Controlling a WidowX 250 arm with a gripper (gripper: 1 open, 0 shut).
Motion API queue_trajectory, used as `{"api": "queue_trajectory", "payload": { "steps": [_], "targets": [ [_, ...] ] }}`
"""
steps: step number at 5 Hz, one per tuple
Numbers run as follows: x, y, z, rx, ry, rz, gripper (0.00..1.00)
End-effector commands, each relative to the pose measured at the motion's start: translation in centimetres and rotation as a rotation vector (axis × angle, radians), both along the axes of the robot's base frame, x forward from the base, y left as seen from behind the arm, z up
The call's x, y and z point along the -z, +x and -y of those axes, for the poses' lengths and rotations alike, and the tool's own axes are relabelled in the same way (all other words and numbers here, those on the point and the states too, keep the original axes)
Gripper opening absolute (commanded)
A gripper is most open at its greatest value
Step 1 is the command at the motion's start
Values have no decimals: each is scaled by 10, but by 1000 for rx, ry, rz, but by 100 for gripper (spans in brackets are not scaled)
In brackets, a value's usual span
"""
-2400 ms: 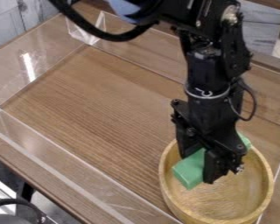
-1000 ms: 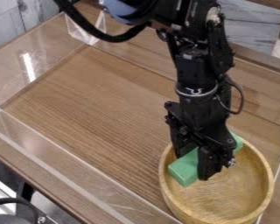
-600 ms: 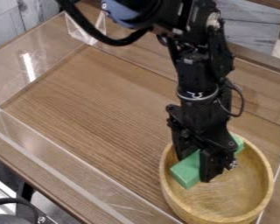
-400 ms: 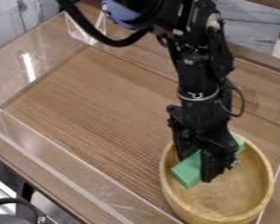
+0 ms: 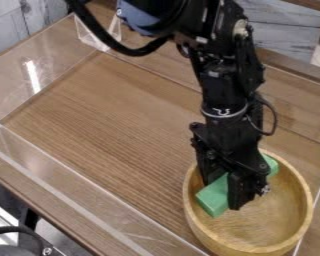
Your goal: Put the green block in the brown bowl
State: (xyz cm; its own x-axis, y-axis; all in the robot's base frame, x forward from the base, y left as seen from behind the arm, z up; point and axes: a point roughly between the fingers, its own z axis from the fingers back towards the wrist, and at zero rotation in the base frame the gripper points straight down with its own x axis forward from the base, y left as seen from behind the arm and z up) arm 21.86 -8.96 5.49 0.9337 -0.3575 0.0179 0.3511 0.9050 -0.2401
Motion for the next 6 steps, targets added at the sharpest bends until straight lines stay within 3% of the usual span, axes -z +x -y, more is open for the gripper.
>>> {"api": "queue_trajectory", "payload": {
  "steps": [1, 6],
  "targets": [
    [-7, 7, -1, -14, -16, 30, 0],
    [-6, 6, -2, -20, -37, 19, 0]
  ]
}}
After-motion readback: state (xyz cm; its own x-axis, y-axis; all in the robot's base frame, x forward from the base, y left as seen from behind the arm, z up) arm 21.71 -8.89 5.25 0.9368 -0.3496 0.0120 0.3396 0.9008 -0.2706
